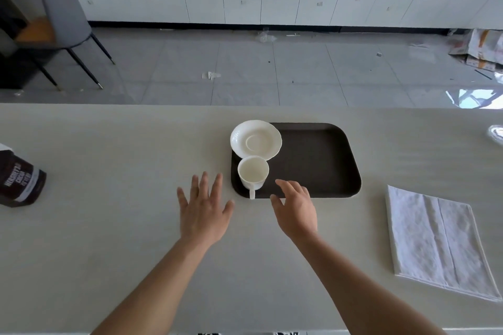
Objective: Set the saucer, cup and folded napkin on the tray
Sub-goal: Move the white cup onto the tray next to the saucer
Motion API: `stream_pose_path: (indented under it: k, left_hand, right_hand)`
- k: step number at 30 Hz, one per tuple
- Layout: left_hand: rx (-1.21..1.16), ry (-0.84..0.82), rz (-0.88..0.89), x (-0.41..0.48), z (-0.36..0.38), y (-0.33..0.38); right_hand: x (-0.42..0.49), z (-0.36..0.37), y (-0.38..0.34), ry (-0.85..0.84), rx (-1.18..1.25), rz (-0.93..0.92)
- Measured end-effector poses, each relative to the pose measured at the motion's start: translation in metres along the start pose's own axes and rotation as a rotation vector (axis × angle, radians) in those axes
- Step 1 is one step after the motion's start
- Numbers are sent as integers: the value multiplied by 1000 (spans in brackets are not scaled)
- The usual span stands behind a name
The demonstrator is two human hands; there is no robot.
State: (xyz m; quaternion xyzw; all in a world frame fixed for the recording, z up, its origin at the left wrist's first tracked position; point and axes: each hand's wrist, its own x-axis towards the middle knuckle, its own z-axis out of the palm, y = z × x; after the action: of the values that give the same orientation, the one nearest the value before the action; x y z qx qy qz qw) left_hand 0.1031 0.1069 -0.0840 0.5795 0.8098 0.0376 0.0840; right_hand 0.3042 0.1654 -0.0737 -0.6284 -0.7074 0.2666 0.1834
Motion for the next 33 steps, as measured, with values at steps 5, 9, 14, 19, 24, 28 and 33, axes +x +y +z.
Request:
stream_pose_path:
  k: [5, 9, 14, 19, 24, 28, 33]
  left_hand:
    - [36, 50, 79, -2, -24, 24]
    - [45, 79, 107, -3, -38, 43]
    - [55, 120, 149, 0, -50, 70]
    - [68, 127, 164, 0, -53, 99]
    - [83, 127, 174, -4, -51, 125]
    - [72, 121, 193, -12, -49, 136]
    - [95, 85, 241, -14, -45, 148]
  right_hand:
    - [-2, -19, 10, -26, -122, -49]
    - [-1, -36, 20, -15, -166, -50]
    - [4, -58, 37, 0, -193, -55]
    - [10, -78, 54, 3, -221, -66]
    - [10, -95, 74, 5, -248, -84]
    - [5, -106, 87, 9, -227, -61]
    - [-6, -113, 93, 41, -221, -23]
